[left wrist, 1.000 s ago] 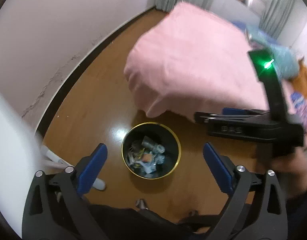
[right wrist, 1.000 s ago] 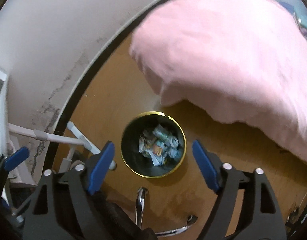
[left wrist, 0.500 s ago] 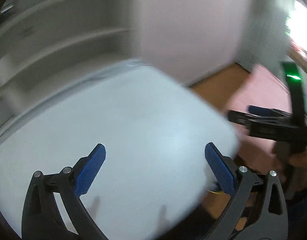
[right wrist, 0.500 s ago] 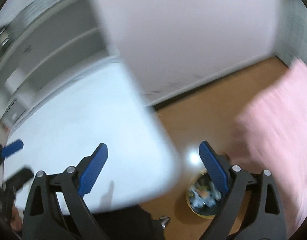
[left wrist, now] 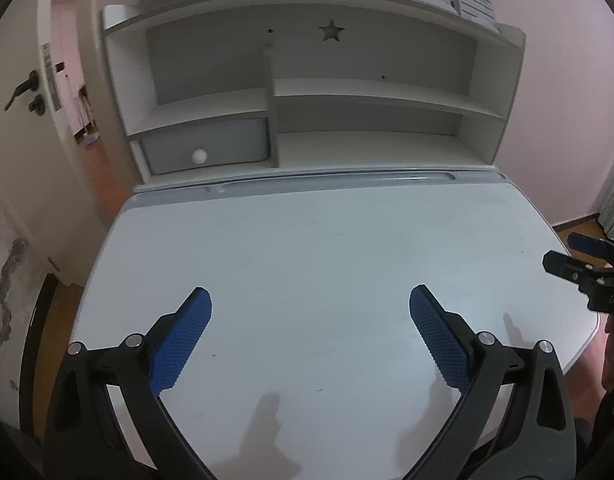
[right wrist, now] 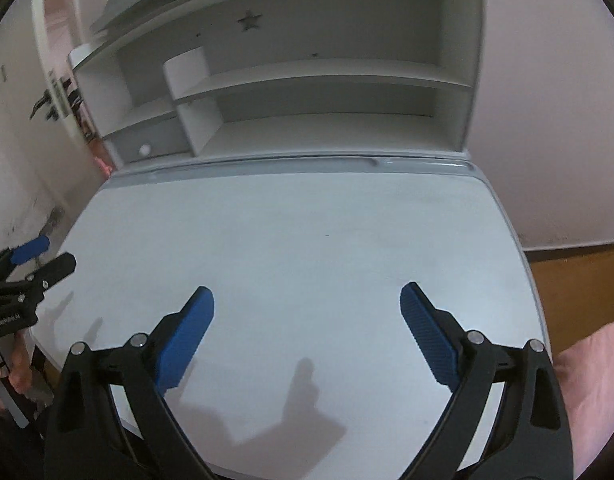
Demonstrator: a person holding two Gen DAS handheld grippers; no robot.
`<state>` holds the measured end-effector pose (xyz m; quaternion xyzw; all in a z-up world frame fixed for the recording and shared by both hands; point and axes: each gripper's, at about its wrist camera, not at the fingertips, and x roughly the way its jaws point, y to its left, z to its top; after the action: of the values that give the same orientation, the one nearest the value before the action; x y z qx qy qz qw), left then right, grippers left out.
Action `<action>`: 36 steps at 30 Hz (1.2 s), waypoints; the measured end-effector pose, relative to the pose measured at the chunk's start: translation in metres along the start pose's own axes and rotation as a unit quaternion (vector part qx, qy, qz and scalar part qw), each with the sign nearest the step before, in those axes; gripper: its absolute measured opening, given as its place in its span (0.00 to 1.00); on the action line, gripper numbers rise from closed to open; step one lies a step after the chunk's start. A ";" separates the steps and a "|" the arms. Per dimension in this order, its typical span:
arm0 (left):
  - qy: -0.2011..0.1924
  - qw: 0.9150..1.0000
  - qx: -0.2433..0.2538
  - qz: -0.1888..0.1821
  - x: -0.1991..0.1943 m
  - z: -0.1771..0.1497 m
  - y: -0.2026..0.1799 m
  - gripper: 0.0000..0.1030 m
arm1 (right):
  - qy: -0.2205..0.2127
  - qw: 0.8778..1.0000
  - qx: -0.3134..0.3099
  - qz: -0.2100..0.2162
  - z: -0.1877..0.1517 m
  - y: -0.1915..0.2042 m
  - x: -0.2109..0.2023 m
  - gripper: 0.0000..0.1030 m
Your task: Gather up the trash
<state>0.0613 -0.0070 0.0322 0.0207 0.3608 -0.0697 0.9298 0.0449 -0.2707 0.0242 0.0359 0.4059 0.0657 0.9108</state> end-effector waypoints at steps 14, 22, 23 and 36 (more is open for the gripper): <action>-0.009 1.000 0.011 -0.016 -0.014 -0.009 -0.003 0.94 | -0.004 1.000 -0.013 -0.005 -0.007 0.020 -0.003 0.90; 0.000 1.000 0.009 -0.014 -0.006 -0.011 -0.002 0.94 | -0.003 1.000 -0.019 -0.004 -0.009 0.023 -0.002 0.90; 0.002 1.000 0.010 -0.014 -0.004 -0.011 -0.002 0.94 | -0.002 1.000 -0.019 -0.004 -0.009 0.022 -0.002 0.90; 0.011 1.000 0.016 -0.014 0.003 -0.015 -0.007 0.94 | -0.003 1.000 -0.015 -0.004 -0.010 0.019 -0.004 0.90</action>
<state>0.0524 -0.0134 0.0194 0.0313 0.3701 -0.0885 0.9242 0.0330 -0.2527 0.0230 0.0209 0.4025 0.0679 0.9126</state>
